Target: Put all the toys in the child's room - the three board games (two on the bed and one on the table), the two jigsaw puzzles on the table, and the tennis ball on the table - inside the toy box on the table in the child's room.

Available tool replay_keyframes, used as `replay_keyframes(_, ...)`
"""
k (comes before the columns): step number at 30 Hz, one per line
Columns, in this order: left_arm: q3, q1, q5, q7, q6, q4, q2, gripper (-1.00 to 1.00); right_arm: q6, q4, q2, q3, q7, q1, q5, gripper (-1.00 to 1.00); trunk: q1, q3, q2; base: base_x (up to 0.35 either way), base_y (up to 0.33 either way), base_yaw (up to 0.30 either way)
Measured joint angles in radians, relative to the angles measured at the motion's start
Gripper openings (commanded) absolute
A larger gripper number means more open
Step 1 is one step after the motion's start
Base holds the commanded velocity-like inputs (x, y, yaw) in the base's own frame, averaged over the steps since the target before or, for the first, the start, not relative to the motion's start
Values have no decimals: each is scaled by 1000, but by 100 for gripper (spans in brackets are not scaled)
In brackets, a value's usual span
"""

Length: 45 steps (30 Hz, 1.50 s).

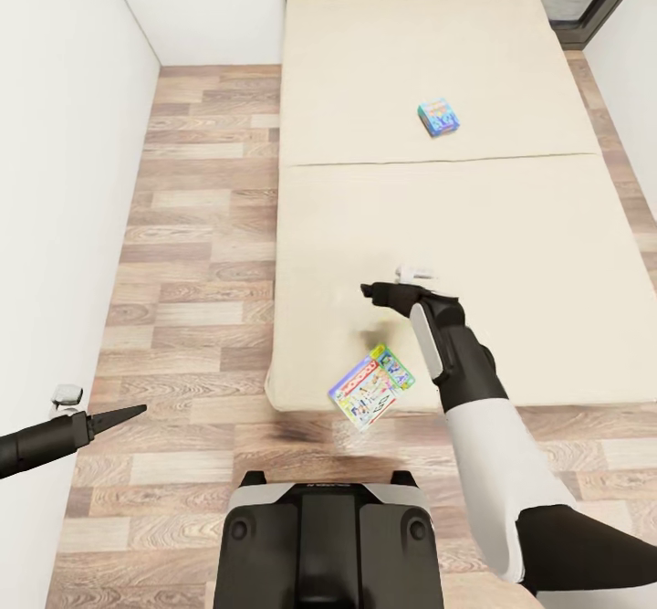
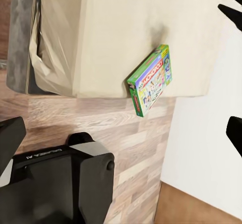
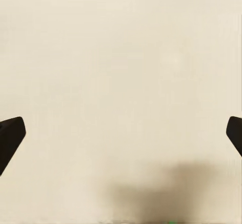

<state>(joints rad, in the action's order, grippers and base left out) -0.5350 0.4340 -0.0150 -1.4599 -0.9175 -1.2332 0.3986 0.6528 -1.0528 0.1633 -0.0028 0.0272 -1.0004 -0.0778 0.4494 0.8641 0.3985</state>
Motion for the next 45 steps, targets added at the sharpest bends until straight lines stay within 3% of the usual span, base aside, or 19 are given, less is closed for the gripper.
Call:
replay_keyframes(1, 0, 0, 0, 0, 0, 0, 0, 100, 4, -22, -2, -3, 68, 25, -8, 100, 0, -1, 0, 0, 0, -135)
replay_keyframes(4, 0, 0, 0, 0, 0, 0, 1, 100, 7, -64, -12, -19, 181, 74, -31, 100, 0, -4, 0, 0, 0, -154)
replay_keyframes(6, 0, 0, 0, 0, 0, 0, 1, 100, 8, -116, -35, -53, 304, 131, -67, 100, 0, -6, 0, 0, 0, -171)
replay_keyframes(7, 0, 0, 0, 0, 0, 0, 1, 100, 8, -150, -53, -82, 391, 175, -97, 100, 0, -8, 0, 0, 0, -176)
replay_keyframes(9, 0, 0, 0, 0, 0, 0, 1, 100, 7, -179, -74, -113, 485, 229, -132, 100, 0, -10, 0, 0, 0, -179)
replay_keyframes(10, 0, 0, 0, 0, 0, 0, 1, 100, 4, -200, -93, -145, 579, 282, -166, 100, 0, -11, 0, 0, 0, -182)
replay_keyframes(12, 0, 0, 0, 0, 0, 0, 0, 100, 2, -215, -112, -181, 674, 340, -204, 100, 0, -14, 0, 0, 0, -183)
replay_keyframes(13, 0, 0, 0, 0, 0, 0, 0, 100, -3, -224, -127, -217, 760, 388, -235, 100, 0, -15, 0, 0, 0, -183)
replay_keyframes(19, 0, 0, 0, 1, 1, 0, 0, 100, -36, -237, -152, -332, 993, 523, -293, 100, 0, -23, 0, 0, 0, -184)
replay_keyframes(25, 0, 0, 0, 1, 1, 0, 0, 100, -70, -240, -156, -358, 1050, 558, -303, 100, 0, -31, 0, -40, -141, -185)
replay_keyframes(45, 0, 0, -2, -1, 0, 0, -2, 100, -87, -240, -145, -353, 1055, 565, -294, 100, 0, -63, 0, -100, -257, -9)
